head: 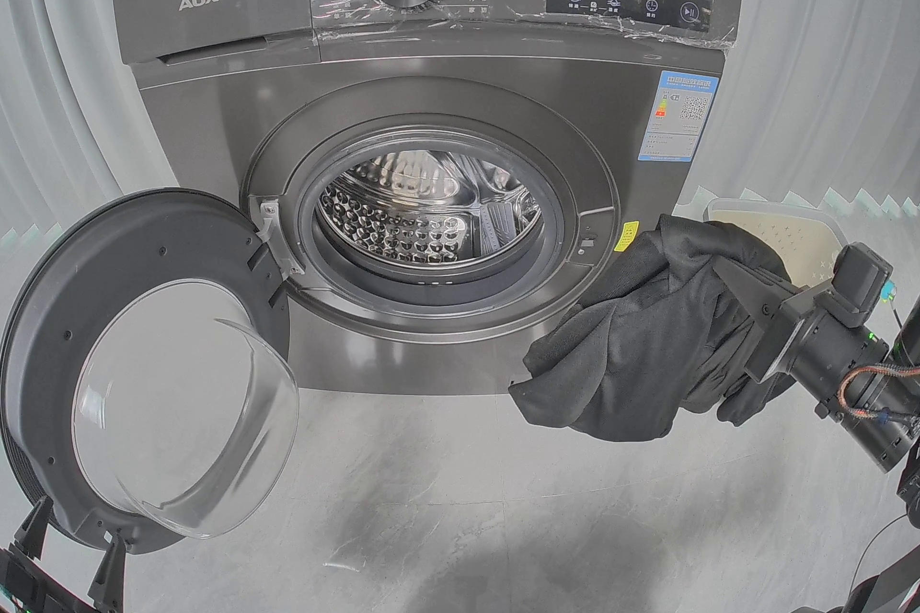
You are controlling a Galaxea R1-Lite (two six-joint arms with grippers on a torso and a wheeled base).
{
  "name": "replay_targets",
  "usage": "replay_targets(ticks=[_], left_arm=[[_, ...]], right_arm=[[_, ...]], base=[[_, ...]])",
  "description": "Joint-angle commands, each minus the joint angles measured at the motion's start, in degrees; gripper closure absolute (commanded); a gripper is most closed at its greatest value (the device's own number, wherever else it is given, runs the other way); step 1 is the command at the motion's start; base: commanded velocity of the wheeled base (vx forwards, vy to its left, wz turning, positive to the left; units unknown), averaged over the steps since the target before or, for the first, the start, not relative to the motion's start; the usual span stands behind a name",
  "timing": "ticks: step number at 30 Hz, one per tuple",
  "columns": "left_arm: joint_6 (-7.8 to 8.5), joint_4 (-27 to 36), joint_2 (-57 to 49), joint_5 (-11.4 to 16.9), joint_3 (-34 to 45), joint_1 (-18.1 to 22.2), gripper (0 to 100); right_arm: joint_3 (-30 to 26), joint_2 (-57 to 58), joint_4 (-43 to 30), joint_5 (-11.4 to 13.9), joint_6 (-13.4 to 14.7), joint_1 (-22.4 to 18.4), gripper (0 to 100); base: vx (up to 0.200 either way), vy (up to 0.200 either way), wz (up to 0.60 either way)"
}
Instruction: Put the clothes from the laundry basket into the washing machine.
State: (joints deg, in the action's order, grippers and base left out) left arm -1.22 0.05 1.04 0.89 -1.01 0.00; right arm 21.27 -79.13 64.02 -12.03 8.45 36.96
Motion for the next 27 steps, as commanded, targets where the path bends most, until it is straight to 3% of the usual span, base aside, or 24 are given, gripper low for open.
replay_targets(ticks=[1, 7, 13, 27], left_arm=[[-0.01, 0.0, -0.9, 0.0, 0.9, 0.0, 0], [0.43, 0.0, -0.9, 0.0, 0.9, 0.0, 0], [0.96, 0.0, -1.0, -0.1, 0.9, 0.0, 0], [1.22, 0.0, -1.0, 0.4, 1.0, 0.2, 0]], right_arm=[[-0.1, 0.0, 0.0, 0.0, 0.0, 0.1, 100], [-1.1, 0.1, -0.1, 0.5, -0.2, 0.8, 100], [0.2, -0.3, 0.0, 0.7, -0.4, 5.7, 100], [2.1, -5.2, 0.7, 0.7, -0.4, 7.2, 100]], base=[[0.0, 0.0, 0.0], [0.0, 0.0, 0.0], [0.0, 0.0, 0.0], [0.0, 0.0, 0.0]])
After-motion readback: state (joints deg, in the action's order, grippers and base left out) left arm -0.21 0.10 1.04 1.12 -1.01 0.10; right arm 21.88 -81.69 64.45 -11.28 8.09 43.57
